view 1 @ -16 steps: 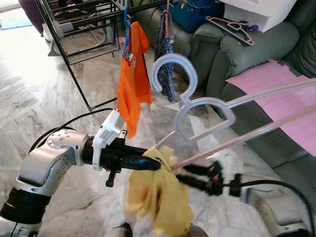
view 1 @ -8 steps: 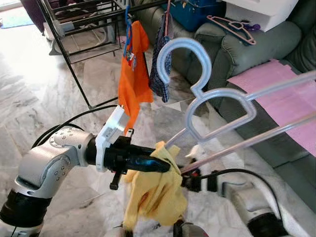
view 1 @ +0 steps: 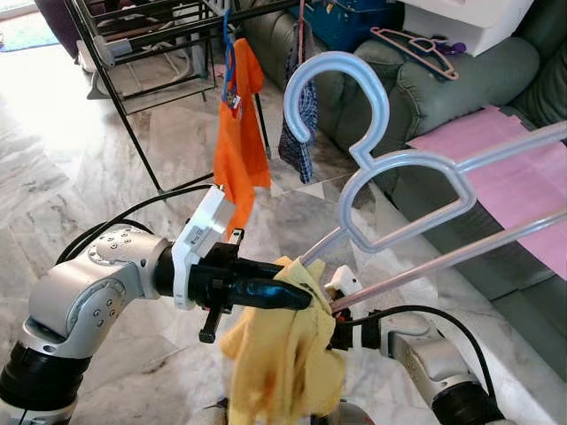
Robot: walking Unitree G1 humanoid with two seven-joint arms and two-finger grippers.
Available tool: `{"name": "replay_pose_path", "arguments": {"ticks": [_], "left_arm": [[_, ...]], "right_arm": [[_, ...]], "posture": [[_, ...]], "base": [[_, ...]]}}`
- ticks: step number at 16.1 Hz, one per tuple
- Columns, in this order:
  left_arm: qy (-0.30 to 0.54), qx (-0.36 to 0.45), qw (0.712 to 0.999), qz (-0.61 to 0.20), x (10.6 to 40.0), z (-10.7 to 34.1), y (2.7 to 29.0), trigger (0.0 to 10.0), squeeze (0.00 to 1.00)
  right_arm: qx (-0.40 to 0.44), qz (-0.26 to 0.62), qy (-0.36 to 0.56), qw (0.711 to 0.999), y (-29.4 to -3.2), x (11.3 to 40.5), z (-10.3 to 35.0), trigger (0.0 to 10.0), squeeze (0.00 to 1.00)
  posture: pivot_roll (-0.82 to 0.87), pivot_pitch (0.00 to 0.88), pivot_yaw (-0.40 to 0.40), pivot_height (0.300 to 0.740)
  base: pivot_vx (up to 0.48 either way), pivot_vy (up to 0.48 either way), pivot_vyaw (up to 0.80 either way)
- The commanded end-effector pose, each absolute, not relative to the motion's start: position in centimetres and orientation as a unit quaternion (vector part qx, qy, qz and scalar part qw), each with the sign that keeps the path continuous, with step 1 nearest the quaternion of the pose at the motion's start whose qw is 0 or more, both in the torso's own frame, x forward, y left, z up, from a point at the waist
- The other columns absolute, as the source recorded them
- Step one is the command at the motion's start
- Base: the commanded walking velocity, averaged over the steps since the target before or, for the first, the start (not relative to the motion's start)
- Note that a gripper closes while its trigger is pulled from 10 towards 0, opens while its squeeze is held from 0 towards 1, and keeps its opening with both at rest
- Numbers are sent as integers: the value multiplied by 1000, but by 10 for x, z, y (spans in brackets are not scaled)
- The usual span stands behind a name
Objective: Hang hanger
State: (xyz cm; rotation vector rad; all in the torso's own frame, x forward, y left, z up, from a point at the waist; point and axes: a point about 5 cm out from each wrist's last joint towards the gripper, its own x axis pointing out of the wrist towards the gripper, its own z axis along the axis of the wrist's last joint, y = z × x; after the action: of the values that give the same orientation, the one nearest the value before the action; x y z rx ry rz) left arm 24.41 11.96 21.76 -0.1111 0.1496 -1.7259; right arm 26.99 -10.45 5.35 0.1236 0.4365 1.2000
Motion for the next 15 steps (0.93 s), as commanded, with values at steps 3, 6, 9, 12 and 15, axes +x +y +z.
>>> {"name": "replay_pose_path", "arguments": {"ticks": [3, 6, 9, 12, 15], "left_arm": [[44, -43, 635, -770, 239, 227, 118, 10000, 0], [45, -44, 635, -770, 238, 226, 118, 10000, 0], [43, -43, 641, -766, 239, 225, 117, 10000, 0], [16, -14, 707, -706, 259, 218, 122, 10000, 0], [52, -24, 744, -666, 266, 190, 139, 10000, 0]], "right_arm": [[60, 565, 211, 796, -104, 265, 48, 0, 0], [56, 564, 209, 797, -105, 266, 47, 0, 0], [54, 565, 208, 797, -105, 267, 48, 0, 0], [17, 557, 184, 810, -103, 268, 53, 0, 0], [-82, 482, 134, 862, -122, 273, 61, 10000, 1000]], "posture": [[-99, 208, -14, 740], [-97, 207, -19, 740], [-92, 204, -23, 740], [-85, 201, -26, 740], [-73, 206, -28, 740]], "base": [[0, 0, 0], [0, 0, 0], [0, 0, 0], [0, 0, 0], [0, 0, 0]]}}
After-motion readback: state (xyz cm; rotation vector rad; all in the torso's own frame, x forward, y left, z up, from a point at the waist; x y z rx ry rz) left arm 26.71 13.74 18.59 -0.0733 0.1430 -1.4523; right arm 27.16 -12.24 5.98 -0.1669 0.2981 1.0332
